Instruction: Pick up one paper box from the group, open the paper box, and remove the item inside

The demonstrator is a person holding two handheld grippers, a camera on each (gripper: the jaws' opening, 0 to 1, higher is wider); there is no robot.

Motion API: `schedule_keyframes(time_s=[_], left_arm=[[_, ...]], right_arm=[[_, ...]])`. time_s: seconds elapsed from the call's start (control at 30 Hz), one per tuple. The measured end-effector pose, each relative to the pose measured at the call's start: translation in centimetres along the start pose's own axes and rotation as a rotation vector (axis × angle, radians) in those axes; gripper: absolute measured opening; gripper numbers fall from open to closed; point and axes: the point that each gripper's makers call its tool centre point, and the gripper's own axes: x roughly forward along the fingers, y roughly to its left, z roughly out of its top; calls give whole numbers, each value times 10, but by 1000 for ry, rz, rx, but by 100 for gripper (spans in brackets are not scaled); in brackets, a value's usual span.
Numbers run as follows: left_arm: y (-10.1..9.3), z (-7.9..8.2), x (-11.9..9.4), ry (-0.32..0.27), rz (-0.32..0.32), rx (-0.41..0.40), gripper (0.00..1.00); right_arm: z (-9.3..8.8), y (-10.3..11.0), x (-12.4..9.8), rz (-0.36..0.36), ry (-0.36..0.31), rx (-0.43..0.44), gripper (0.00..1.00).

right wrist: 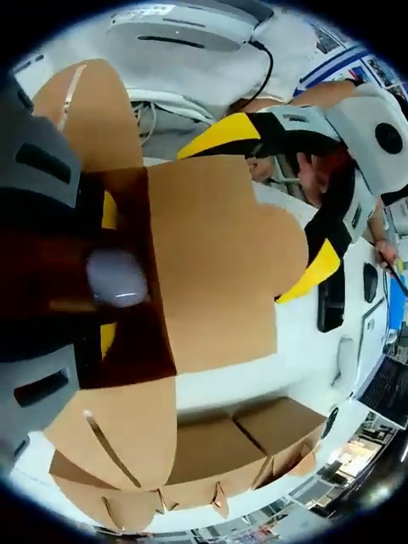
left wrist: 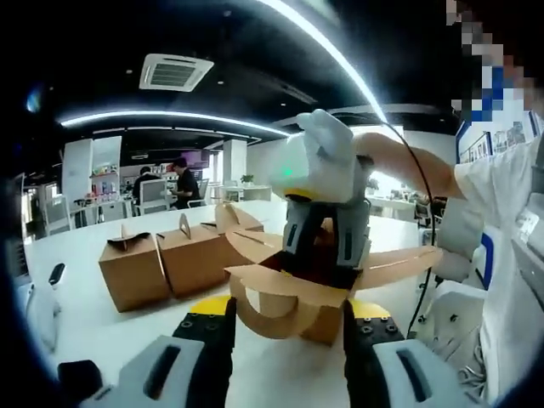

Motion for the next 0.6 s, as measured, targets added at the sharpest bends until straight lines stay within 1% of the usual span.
schedule_keyframes(time_s=[0.1, 0.3, 0.37, 0.47, 0.6], left_arm=[[1, 0, -1, -1, 2, 0, 52], [0, 0, 0, 0, 1, 1, 52], [-1, 0, 0, 0, 0, 2, 52], [0, 1, 0, -1, 0, 3, 51], [0, 1, -1, -1, 2, 3, 51]], right_arm=[[2, 0, -1, -12, -5, -9, 36], [2, 3, 2, 10, -9, -1, 36], [1, 3, 3, 21, -6, 8, 36], [-1, 7, 6, 61, 3, 50, 33], [-1, 8, 7, 77, -5, 64, 32]])
